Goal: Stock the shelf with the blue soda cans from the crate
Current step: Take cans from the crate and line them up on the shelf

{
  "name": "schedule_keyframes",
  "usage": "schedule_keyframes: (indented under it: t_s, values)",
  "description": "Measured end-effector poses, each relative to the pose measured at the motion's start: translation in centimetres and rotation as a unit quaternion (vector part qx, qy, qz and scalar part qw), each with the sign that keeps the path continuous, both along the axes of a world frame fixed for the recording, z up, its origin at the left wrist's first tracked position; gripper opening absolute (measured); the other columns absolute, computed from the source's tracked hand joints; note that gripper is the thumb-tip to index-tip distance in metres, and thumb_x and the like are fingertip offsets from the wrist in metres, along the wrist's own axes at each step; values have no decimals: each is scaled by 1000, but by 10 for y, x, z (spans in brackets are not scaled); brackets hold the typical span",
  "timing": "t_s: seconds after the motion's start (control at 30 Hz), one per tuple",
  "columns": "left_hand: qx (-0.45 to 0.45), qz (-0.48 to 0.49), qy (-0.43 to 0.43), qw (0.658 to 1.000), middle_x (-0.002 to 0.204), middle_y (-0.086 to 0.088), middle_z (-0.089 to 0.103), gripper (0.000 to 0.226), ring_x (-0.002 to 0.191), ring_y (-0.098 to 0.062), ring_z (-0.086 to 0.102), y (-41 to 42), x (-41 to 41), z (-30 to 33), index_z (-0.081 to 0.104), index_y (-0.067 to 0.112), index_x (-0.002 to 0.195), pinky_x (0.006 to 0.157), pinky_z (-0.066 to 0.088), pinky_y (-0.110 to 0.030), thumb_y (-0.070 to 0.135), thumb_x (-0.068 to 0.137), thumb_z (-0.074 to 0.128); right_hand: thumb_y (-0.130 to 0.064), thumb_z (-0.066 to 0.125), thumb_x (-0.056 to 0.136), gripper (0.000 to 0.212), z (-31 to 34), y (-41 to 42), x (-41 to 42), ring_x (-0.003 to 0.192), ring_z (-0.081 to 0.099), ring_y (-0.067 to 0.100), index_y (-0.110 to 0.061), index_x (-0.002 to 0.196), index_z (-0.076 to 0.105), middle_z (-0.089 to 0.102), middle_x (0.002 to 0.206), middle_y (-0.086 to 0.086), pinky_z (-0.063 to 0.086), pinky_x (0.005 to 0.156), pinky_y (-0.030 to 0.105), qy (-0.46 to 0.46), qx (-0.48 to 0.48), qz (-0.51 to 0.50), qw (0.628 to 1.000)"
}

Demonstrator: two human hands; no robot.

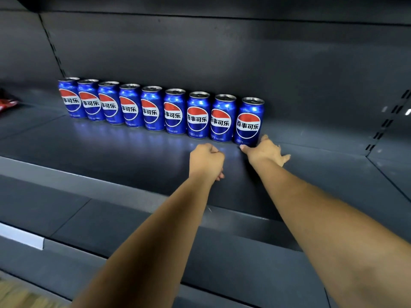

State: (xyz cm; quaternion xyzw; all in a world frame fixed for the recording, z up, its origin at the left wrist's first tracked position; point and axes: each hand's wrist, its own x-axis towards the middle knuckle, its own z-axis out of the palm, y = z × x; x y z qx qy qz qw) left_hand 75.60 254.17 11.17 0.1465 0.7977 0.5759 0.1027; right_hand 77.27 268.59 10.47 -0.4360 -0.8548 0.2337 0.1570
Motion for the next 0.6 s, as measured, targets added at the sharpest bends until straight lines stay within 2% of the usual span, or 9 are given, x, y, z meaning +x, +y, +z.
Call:
schedule_keyframes:
  t_s: [0.07,0.13,0.2,0.23,0.33,0.43,0.6]
  values:
    - [11,0,9,1000,63,-6,56,17,43,-15,54,-3,3,3,51,12,75,38,42,-21,10,91,46,-45,61,87,65,2,-11,7,135,34,32,-12,138,40,50,138,13,28,110,49,44,8,20,999]
    - [-3,-9,39,999,67,-8,58,15,59,-25,60,-9,9,7,54,11,75,52,54,-30,10,88,47,-36,61,89,51,7,-29,17,124,48,34,-10,130,48,56,129,15,42,99,41,83,4,41,996]
    - [-37,-26,78,996,69,-7,59,16,71,-31,60,-22,16,12,54,13,72,68,56,-37,12,86,47,-31,59,91,43,13,-54,27,117,52,35,-8,126,50,57,125,17,44,89,37,95,8,62,993]
    - [-52,-35,90,994,69,-5,58,18,71,-30,58,-31,20,14,52,14,69,71,54,-37,13,86,47,-30,58,91,42,16,-67,32,116,52,36,-8,126,50,56,125,18,44,87,36,92,14,71,993]
    - [-95,-54,123,986,78,-1,56,25,79,-25,54,-62,28,21,45,15,63,72,47,-33,13,88,47,-24,56,91,35,25,-109,53,113,53,37,-7,122,52,57,122,19,45,84,37,92,26,74,993]
    - [-132,-67,155,977,78,-7,57,27,77,-25,51,-97,35,27,45,14,61,66,40,-28,11,88,47,-14,53,88,33,34,-151,76,109,56,37,-6,120,55,59,120,19,48,83,38,96,21,71,993]
    - [-185,-121,229,948,101,-11,66,11,93,-27,60,-158,50,37,59,12,86,79,50,-36,12,89,49,-11,53,88,32,49,-227,102,111,56,35,-3,119,55,60,120,18,48,84,36,93,29,97,991]
